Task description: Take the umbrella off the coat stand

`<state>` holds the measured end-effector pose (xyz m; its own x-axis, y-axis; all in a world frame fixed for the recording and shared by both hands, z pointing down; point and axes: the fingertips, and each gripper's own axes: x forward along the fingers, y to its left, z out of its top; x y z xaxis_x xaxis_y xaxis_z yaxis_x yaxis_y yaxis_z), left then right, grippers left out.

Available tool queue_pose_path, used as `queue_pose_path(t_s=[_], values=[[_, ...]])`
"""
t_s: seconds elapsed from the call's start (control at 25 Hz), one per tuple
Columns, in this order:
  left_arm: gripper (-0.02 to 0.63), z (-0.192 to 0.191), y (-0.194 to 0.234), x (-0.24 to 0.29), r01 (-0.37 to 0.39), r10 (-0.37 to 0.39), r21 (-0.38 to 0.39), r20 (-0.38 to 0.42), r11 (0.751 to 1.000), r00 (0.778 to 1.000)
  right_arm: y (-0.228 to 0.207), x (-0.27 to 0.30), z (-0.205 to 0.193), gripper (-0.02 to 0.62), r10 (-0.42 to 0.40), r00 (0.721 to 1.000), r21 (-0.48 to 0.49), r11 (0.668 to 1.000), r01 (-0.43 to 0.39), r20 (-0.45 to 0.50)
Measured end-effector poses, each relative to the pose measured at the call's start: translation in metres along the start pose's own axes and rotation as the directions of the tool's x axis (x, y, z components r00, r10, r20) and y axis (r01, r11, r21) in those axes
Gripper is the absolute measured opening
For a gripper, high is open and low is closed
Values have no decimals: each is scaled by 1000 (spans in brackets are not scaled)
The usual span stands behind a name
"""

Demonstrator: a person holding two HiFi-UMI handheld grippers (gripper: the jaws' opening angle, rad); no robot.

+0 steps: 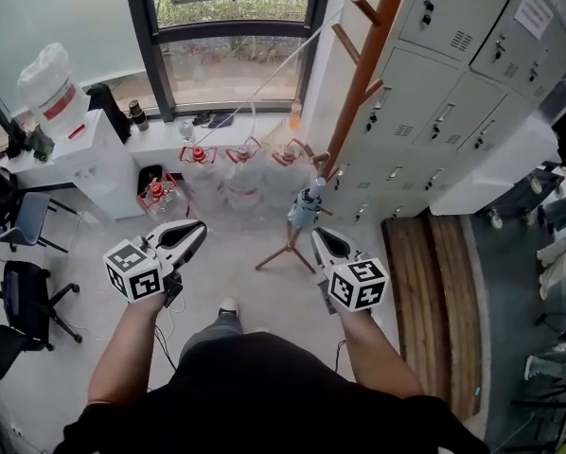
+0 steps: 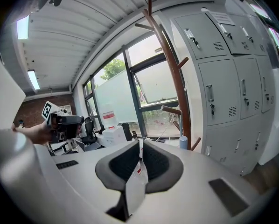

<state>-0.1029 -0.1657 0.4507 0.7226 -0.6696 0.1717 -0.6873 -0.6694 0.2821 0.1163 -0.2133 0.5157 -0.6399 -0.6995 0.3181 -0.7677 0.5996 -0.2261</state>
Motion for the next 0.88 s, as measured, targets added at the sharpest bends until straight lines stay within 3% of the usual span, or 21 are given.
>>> queue_pose_path(t_s=[0.88], values=[[37,26,79,78,189,-188,2,-63,982,980,-62,56,41,34,-226,973,24,974,225,39]])
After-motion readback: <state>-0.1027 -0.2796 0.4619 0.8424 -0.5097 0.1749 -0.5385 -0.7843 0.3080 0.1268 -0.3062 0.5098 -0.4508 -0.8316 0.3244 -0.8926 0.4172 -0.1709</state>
